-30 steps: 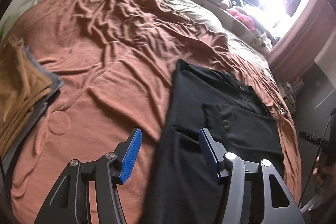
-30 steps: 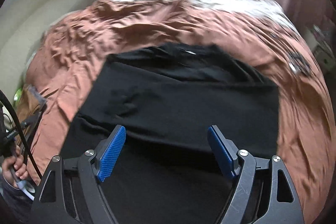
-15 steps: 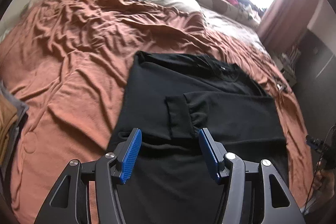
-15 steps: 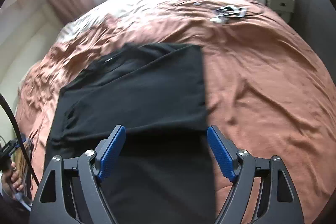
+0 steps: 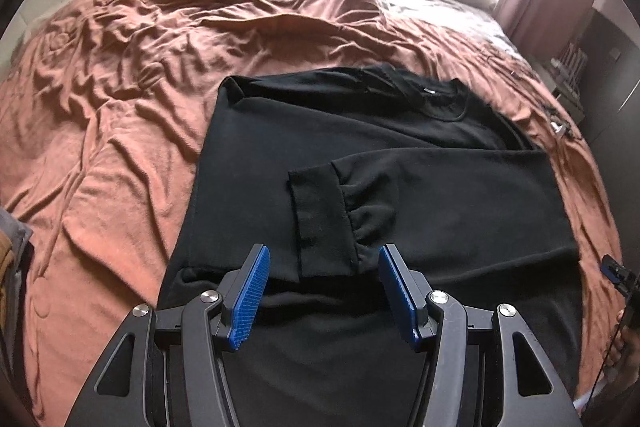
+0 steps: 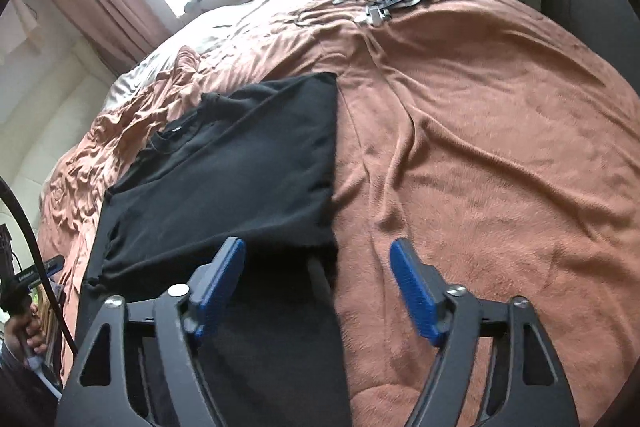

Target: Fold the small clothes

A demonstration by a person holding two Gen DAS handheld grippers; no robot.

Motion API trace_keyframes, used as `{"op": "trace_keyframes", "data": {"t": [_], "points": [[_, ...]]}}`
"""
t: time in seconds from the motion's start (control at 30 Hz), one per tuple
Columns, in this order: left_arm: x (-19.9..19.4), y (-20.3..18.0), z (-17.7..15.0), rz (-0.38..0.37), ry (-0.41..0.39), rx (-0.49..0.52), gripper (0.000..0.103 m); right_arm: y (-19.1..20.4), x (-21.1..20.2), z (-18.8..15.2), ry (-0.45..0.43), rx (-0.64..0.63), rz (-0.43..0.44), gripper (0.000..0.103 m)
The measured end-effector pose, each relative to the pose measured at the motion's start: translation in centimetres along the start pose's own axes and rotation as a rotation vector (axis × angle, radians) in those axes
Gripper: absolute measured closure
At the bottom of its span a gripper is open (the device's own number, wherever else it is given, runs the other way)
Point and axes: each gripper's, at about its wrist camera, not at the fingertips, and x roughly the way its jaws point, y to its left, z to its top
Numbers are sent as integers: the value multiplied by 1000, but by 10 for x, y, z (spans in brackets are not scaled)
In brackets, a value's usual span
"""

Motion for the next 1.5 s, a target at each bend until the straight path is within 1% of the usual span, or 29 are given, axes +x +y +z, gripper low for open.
{"op": "trace_keyframes", "data": {"t": [0.1, 0.23, 0.37, 0.47, 0.57, 0.63, 0.7, 0.8, 0.83, 0.87, 0.9, 0.93, 0.97, 1.0, 1.03, 1.1, 1.27, 1.4, 1.5], "points": [[16, -1, 5, 6, 17, -6, 44, -9, 17, 4, 26, 7, 20, 43], [41, 2, 12, 14, 39, -19, 44, -9, 37, 2, 47, -31, 56, 43], [64, 7, 20, 18, 63, -46, 44, -5, 54, 4, 81, -83, 18, 43], [81, 9, 24, 67, 92, -37, 44, -4, 57, 6, 86, -92, 12, 43], [96, 14, 23, 55, 122, -70, 43, -7, 57, 6, 83, -68, 26, 43], [107, 12, 20, 57, 140, -74, 41, -7, 59, 5, 81, -75, 10, 43], [111, 6, 18, 76, 129, -49, 37, -2, 64, 2, 86, -92, -10, 43], [114, 1, 18, 76, 118, -63, 38, 5, 66, 1, 89, -127, -28, 43], [114, -1, 19, 67, 117, -66, 47, 4, 67, 2, 92, -131, -23, 43], [115, -5, 20, 55, 119, -59, 62, 4, 67, 2, 95, -128, -14, 43], [115, -14, 22, 56, 124, -32, 69, 2, 66, 3, 95, -120, -5, 43], [114, -20, 24, 54, 128, -6, 89, -1, 65, 3, 94, -106, 6, 44], [113, -26, 26, 58, 130, 14, 90, -4, 64, 4, 93, -85, 20, 44], [108, -33, 28, 80, 114, 42, 91, -7, 63, 4, 91, -71, 29, 44], [100, -37, 32, 82, 92, 55, 91, -9, 62, 4, 90, -67, 30, 44], [75, -41, 44, 57, 28, 50, 91, -12, 60, 2, 88, -67, 32, 44], [25, -47, 75, 62, -68, 77, 92, -9, 60, -1, 96, -94, 10, 44], [2, -51, 88, 83, -103, 98, 92, -6, 61, 0, 91, -87, 1, 44], [-5, -47, 93, 102, -114, 96, 92, -7, 63, -1, 88, -90, -3, 44]]}}
